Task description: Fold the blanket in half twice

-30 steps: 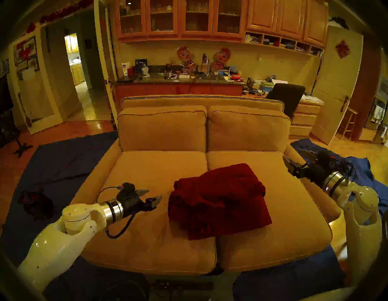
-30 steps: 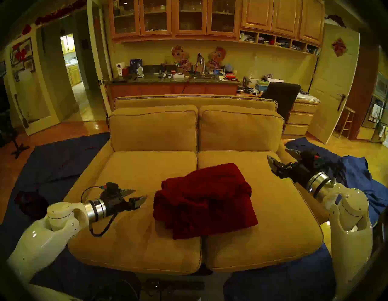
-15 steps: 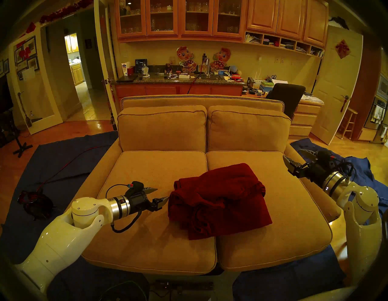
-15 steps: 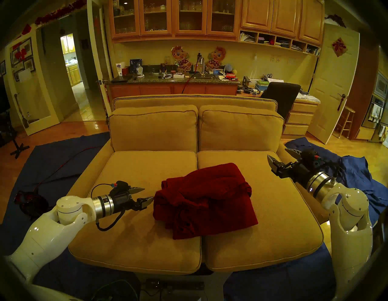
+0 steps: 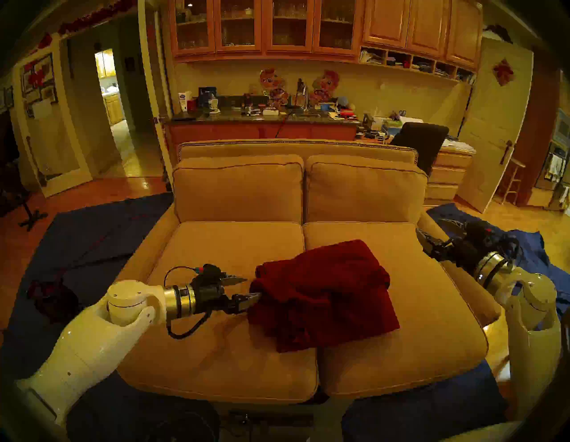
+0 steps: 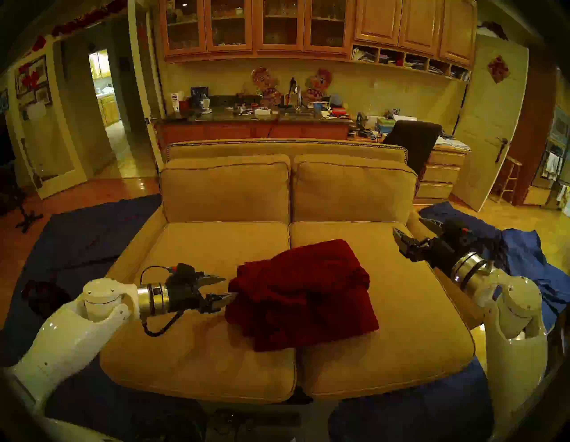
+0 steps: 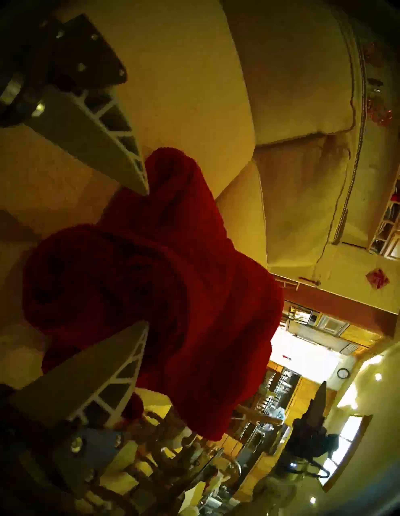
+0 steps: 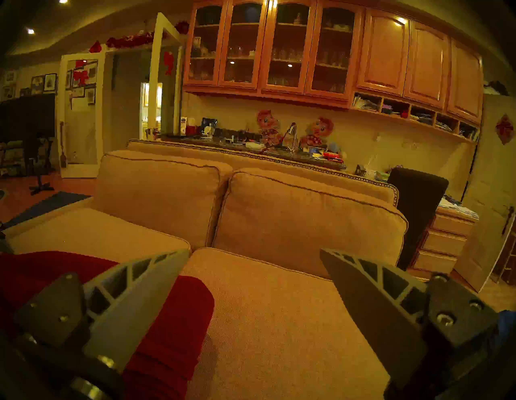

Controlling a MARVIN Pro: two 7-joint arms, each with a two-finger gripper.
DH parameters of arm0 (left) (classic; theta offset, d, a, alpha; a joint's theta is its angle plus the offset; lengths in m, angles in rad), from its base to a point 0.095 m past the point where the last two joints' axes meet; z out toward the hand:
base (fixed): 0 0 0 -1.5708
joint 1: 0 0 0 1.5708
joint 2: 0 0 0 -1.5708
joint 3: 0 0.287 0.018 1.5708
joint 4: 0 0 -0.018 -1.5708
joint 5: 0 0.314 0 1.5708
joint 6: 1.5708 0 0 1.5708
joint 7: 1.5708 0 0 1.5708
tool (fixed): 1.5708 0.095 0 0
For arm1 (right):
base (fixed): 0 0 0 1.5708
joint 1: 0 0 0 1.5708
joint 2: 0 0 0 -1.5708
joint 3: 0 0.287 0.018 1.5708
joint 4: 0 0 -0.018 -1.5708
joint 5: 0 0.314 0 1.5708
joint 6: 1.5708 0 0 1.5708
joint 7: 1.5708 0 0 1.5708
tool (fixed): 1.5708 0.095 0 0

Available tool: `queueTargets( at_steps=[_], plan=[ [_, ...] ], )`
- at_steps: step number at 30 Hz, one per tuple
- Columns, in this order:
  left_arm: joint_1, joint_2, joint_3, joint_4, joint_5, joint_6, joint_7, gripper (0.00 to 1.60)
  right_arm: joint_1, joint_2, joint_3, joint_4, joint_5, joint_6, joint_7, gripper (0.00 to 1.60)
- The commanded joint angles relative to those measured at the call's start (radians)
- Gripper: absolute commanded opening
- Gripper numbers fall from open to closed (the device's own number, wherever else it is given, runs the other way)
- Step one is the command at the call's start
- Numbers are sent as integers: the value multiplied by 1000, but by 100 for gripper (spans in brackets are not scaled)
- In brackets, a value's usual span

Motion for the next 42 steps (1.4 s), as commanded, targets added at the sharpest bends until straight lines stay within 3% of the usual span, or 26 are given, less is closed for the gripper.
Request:
queueTargets(
  at_steps=[1, 16, 24, 31, 42],
  plan=[
    [2, 29, -3, 6, 3, -9, -36, 160, 7, 2, 9, -9, 2, -1, -2, 160],
    [-50, -16, 76, -26, 82, -7, -2, 160, 8, 2, 9, -9, 1, -1, -1, 160],
    [-102, -88, 120, 23, 175, -57, 98, 160, 8, 1, 9, -9, 1, -1, 0, 160],
    [-126, -127, 109, 41, 179, -88, 149, 160, 9, 1, 9, -9, 0, -1, 0, 160],
    [-140, -154, 121, 47, 162, -78, 135, 160, 9, 0, 10, -9, 0, 0, 0, 160]
  ],
)
